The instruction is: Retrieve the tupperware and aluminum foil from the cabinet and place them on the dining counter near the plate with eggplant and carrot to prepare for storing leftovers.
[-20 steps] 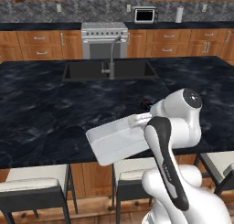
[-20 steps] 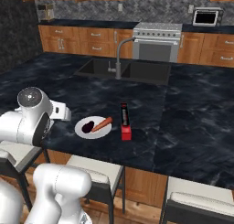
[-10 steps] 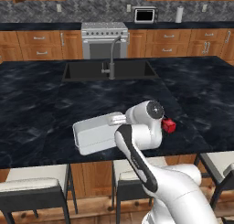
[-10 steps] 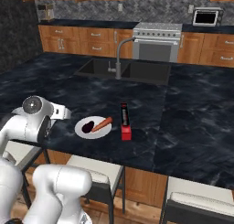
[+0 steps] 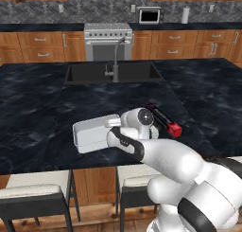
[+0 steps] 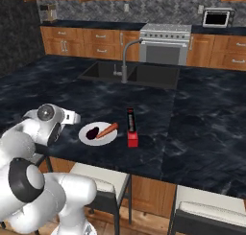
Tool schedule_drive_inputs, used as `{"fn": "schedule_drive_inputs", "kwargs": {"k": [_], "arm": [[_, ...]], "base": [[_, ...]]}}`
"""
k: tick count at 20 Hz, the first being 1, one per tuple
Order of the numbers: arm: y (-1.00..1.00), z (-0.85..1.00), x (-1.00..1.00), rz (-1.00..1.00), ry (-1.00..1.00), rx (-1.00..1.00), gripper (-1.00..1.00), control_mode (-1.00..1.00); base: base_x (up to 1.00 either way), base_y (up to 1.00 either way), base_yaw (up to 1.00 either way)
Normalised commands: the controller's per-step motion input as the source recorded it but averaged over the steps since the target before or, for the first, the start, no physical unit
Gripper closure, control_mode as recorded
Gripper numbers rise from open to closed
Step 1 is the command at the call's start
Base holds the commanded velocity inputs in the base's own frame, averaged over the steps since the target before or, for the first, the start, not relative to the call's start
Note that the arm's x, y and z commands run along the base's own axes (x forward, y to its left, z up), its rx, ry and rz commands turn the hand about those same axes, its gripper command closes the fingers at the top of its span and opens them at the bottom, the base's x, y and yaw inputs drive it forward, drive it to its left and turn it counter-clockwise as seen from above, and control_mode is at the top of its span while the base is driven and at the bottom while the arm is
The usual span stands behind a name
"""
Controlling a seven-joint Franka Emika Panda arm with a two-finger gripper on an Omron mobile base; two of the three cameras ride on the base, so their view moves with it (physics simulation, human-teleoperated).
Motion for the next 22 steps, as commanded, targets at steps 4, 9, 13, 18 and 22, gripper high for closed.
{"fn": "schedule_drive_inputs", "kwargs": {"k": [4, 9, 13, 18, 22], "arm": [[0.00, -0.29, 0.62, 0.00, 0.02, 0.00, 1.00, -1.00], [0.00, -0.40, 0.54, 0.00, 0.00, 0.00, 1.00, -1.00], [0.00, -0.42, 0.48, 0.00, 0.00, 0.00, 1.00, -1.00], [0.01, -0.40, 0.49, 0.00, 0.00, 0.00, 1.00, -1.00], [0.01, -0.28, 0.58, 0.00, 0.00, 0.00, -1.00, -1.00]], "base": [[0.00, 0.00, 0.00], [0.00, 0.00, 0.00], [0.00, 0.00, 0.00], [0.00, 0.00, 0.00], [0.00, 0.00, 0.00]]}}
